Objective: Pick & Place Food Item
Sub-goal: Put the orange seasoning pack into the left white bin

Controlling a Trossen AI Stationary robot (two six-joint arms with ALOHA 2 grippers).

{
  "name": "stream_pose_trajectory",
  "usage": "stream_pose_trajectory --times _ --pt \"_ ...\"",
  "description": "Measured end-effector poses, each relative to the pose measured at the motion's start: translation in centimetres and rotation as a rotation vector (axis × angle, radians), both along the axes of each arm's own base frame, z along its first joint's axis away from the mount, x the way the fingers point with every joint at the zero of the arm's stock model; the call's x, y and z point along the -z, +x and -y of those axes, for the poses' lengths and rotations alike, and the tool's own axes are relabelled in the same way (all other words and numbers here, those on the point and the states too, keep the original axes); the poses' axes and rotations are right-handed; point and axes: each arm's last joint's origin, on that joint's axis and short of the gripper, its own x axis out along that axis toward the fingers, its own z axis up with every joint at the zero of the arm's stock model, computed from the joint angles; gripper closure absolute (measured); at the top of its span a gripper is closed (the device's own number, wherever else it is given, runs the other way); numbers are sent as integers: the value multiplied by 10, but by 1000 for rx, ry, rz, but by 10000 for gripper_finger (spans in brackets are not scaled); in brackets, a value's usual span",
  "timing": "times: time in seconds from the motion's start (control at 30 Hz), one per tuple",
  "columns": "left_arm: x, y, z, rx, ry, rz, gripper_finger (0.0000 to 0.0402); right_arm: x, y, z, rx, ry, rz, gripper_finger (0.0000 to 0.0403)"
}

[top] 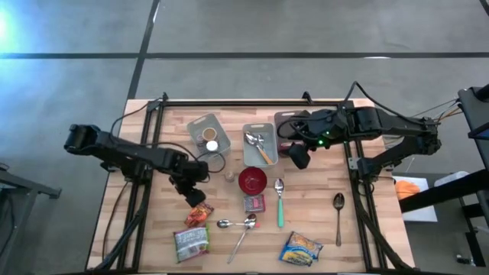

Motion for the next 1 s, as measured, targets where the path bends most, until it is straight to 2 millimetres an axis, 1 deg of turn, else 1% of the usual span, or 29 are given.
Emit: stream_pose_trajectory --times 0.13,0.23,0.33,0.47,0.63,0.87,1.0 --pt "9 -7 9 -7 -30 -46 175 0 0 0 6 5 0 90" --pt "18 -12 15 -15 -77 -63 166 0 0 0 6 5 0 90" --pt "26 -12 21 -39 -121 -29 145 0 0 0 6 5 0 90" --pt "32 -11 26 -71 -174 26 108 0 0 0 6 5 0 90" --pt "38 -15 27 -77 -178 15 72 1 -1 0 6 4 -10 90" --pt "42 -18 28 -78 -164 9 66 2 -1 0 8 4 -21 90" --pt "42 -19 31 -41 -134 33 66 2 -1 0 9 3 -21 90"
